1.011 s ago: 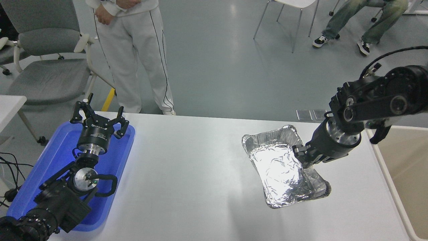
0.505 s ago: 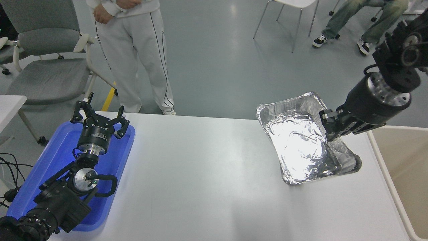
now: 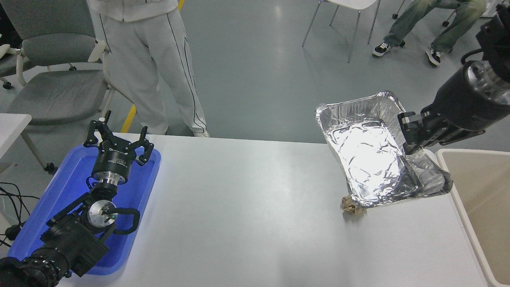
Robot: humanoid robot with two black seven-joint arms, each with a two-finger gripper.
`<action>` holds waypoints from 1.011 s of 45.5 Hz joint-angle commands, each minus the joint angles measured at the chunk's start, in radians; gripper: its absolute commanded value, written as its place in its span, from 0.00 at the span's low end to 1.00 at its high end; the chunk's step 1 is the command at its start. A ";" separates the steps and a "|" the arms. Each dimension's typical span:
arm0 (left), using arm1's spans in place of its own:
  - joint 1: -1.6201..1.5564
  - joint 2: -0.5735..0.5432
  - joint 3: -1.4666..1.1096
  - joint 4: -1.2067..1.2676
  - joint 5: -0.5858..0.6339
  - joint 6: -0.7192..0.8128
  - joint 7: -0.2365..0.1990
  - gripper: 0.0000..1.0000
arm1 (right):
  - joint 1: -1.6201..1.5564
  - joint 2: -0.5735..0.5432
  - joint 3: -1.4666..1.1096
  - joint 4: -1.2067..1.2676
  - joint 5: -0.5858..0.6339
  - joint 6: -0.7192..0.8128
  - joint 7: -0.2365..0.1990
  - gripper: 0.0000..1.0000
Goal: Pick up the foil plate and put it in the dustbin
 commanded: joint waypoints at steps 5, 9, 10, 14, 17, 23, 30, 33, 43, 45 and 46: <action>0.000 0.000 0.001 0.003 -0.002 0.000 0.000 1.00 | 0.019 -0.070 -0.112 -0.004 -0.003 0.003 0.000 0.00; 0.000 0.000 0.001 0.003 0.000 0.001 0.000 1.00 | 0.018 -0.105 -0.157 -0.008 -0.018 -0.005 0.001 0.00; 0.001 0.000 0.001 0.003 0.000 0.000 0.000 1.00 | 0.019 -0.117 -0.166 -0.011 -0.024 -0.006 0.000 0.00; 0.002 0.000 0.001 0.003 -0.002 0.001 0.000 1.00 | 0.018 -0.180 -0.198 -0.033 -0.063 -0.011 0.000 0.00; 0.002 0.000 0.001 0.003 -0.002 0.001 0.000 1.00 | 0.018 -0.221 -0.220 -0.042 -0.092 -0.021 0.000 0.00; 0.002 0.000 -0.001 0.003 0.000 0.001 0.000 1.00 | -0.005 -0.315 -0.275 -0.079 -0.149 -0.118 0.000 0.00; 0.002 0.000 -0.001 0.003 0.000 0.001 0.000 1.00 | -0.109 -0.367 -0.312 -0.125 -0.155 -0.212 0.000 0.00; 0.002 0.000 0.001 0.004 0.000 0.001 0.000 1.00 | -0.160 -0.393 -0.309 -0.159 -0.155 -0.236 0.000 0.00; 0.002 0.000 0.001 0.004 -0.002 0.001 0.000 1.00 | -0.373 -0.507 -0.252 -0.297 -0.152 -0.328 0.000 0.00; 0.002 0.000 -0.001 0.003 0.000 0.001 0.000 1.00 | -0.437 -0.508 -0.234 -0.330 -0.143 -0.351 0.001 0.00; 0.002 0.000 0.001 0.003 0.000 0.001 0.000 1.00 | -0.468 -0.508 -0.223 -0.349 -0.138 -0.366 0.001 0.00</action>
